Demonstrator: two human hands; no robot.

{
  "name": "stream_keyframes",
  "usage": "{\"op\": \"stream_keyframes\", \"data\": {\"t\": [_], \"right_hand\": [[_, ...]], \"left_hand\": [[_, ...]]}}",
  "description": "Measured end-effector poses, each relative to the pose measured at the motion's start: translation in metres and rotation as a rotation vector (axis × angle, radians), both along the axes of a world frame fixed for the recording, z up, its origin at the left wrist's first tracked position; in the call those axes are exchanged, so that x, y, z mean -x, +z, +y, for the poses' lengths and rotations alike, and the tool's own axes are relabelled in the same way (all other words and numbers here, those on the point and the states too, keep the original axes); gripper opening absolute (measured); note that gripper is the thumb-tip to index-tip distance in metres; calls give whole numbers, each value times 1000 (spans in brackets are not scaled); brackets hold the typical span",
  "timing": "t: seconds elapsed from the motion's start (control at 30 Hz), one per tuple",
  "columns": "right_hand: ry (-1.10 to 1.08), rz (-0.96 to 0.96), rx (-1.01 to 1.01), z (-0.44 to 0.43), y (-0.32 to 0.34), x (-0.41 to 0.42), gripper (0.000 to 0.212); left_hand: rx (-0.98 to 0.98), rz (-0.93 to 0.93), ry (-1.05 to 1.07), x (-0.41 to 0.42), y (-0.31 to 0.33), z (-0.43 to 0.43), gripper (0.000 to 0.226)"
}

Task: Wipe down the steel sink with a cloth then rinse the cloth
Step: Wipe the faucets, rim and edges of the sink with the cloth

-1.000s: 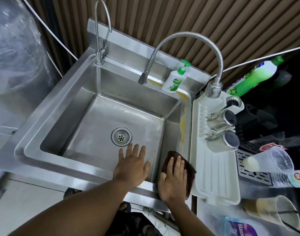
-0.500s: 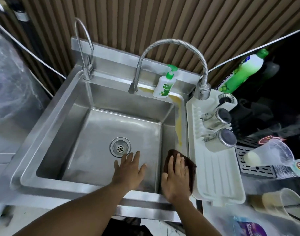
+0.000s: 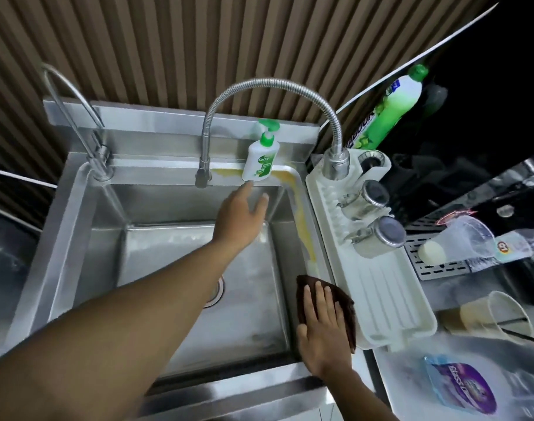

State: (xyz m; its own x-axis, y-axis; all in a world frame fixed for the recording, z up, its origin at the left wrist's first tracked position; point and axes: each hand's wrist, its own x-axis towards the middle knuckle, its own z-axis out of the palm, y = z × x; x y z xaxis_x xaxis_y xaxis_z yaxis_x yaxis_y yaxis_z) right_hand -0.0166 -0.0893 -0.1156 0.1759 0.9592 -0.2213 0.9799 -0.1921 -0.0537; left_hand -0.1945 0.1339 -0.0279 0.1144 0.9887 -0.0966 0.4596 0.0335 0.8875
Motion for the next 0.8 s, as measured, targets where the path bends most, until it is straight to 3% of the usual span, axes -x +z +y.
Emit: {"op": "stream_keyframes", "data": {"t": [0.1, 0.23, 0.4, 0.6, 0.8], "right_hand": [[-35, 7, 7, -3, 2, 3, 80], [-82, 15, -24, -4, -2, 8, 74], [-107, 20, -35, -1, 1, 13, 76], [-126, 34, 6, 1, 9, 16, 79], [-122, 18, 39, 3, 13, 18, 83]], "left_hand": [[-17, -123, -60, -14, 28, 23, 54], [10, -263, -210, -42, 60, 41, 69], [70, -295, -309, -77, 75, 50, 80], [116, -451, -280, -92, 72, 39, 30], [173, -477, -230, -95, 69, 21, 56]]}}
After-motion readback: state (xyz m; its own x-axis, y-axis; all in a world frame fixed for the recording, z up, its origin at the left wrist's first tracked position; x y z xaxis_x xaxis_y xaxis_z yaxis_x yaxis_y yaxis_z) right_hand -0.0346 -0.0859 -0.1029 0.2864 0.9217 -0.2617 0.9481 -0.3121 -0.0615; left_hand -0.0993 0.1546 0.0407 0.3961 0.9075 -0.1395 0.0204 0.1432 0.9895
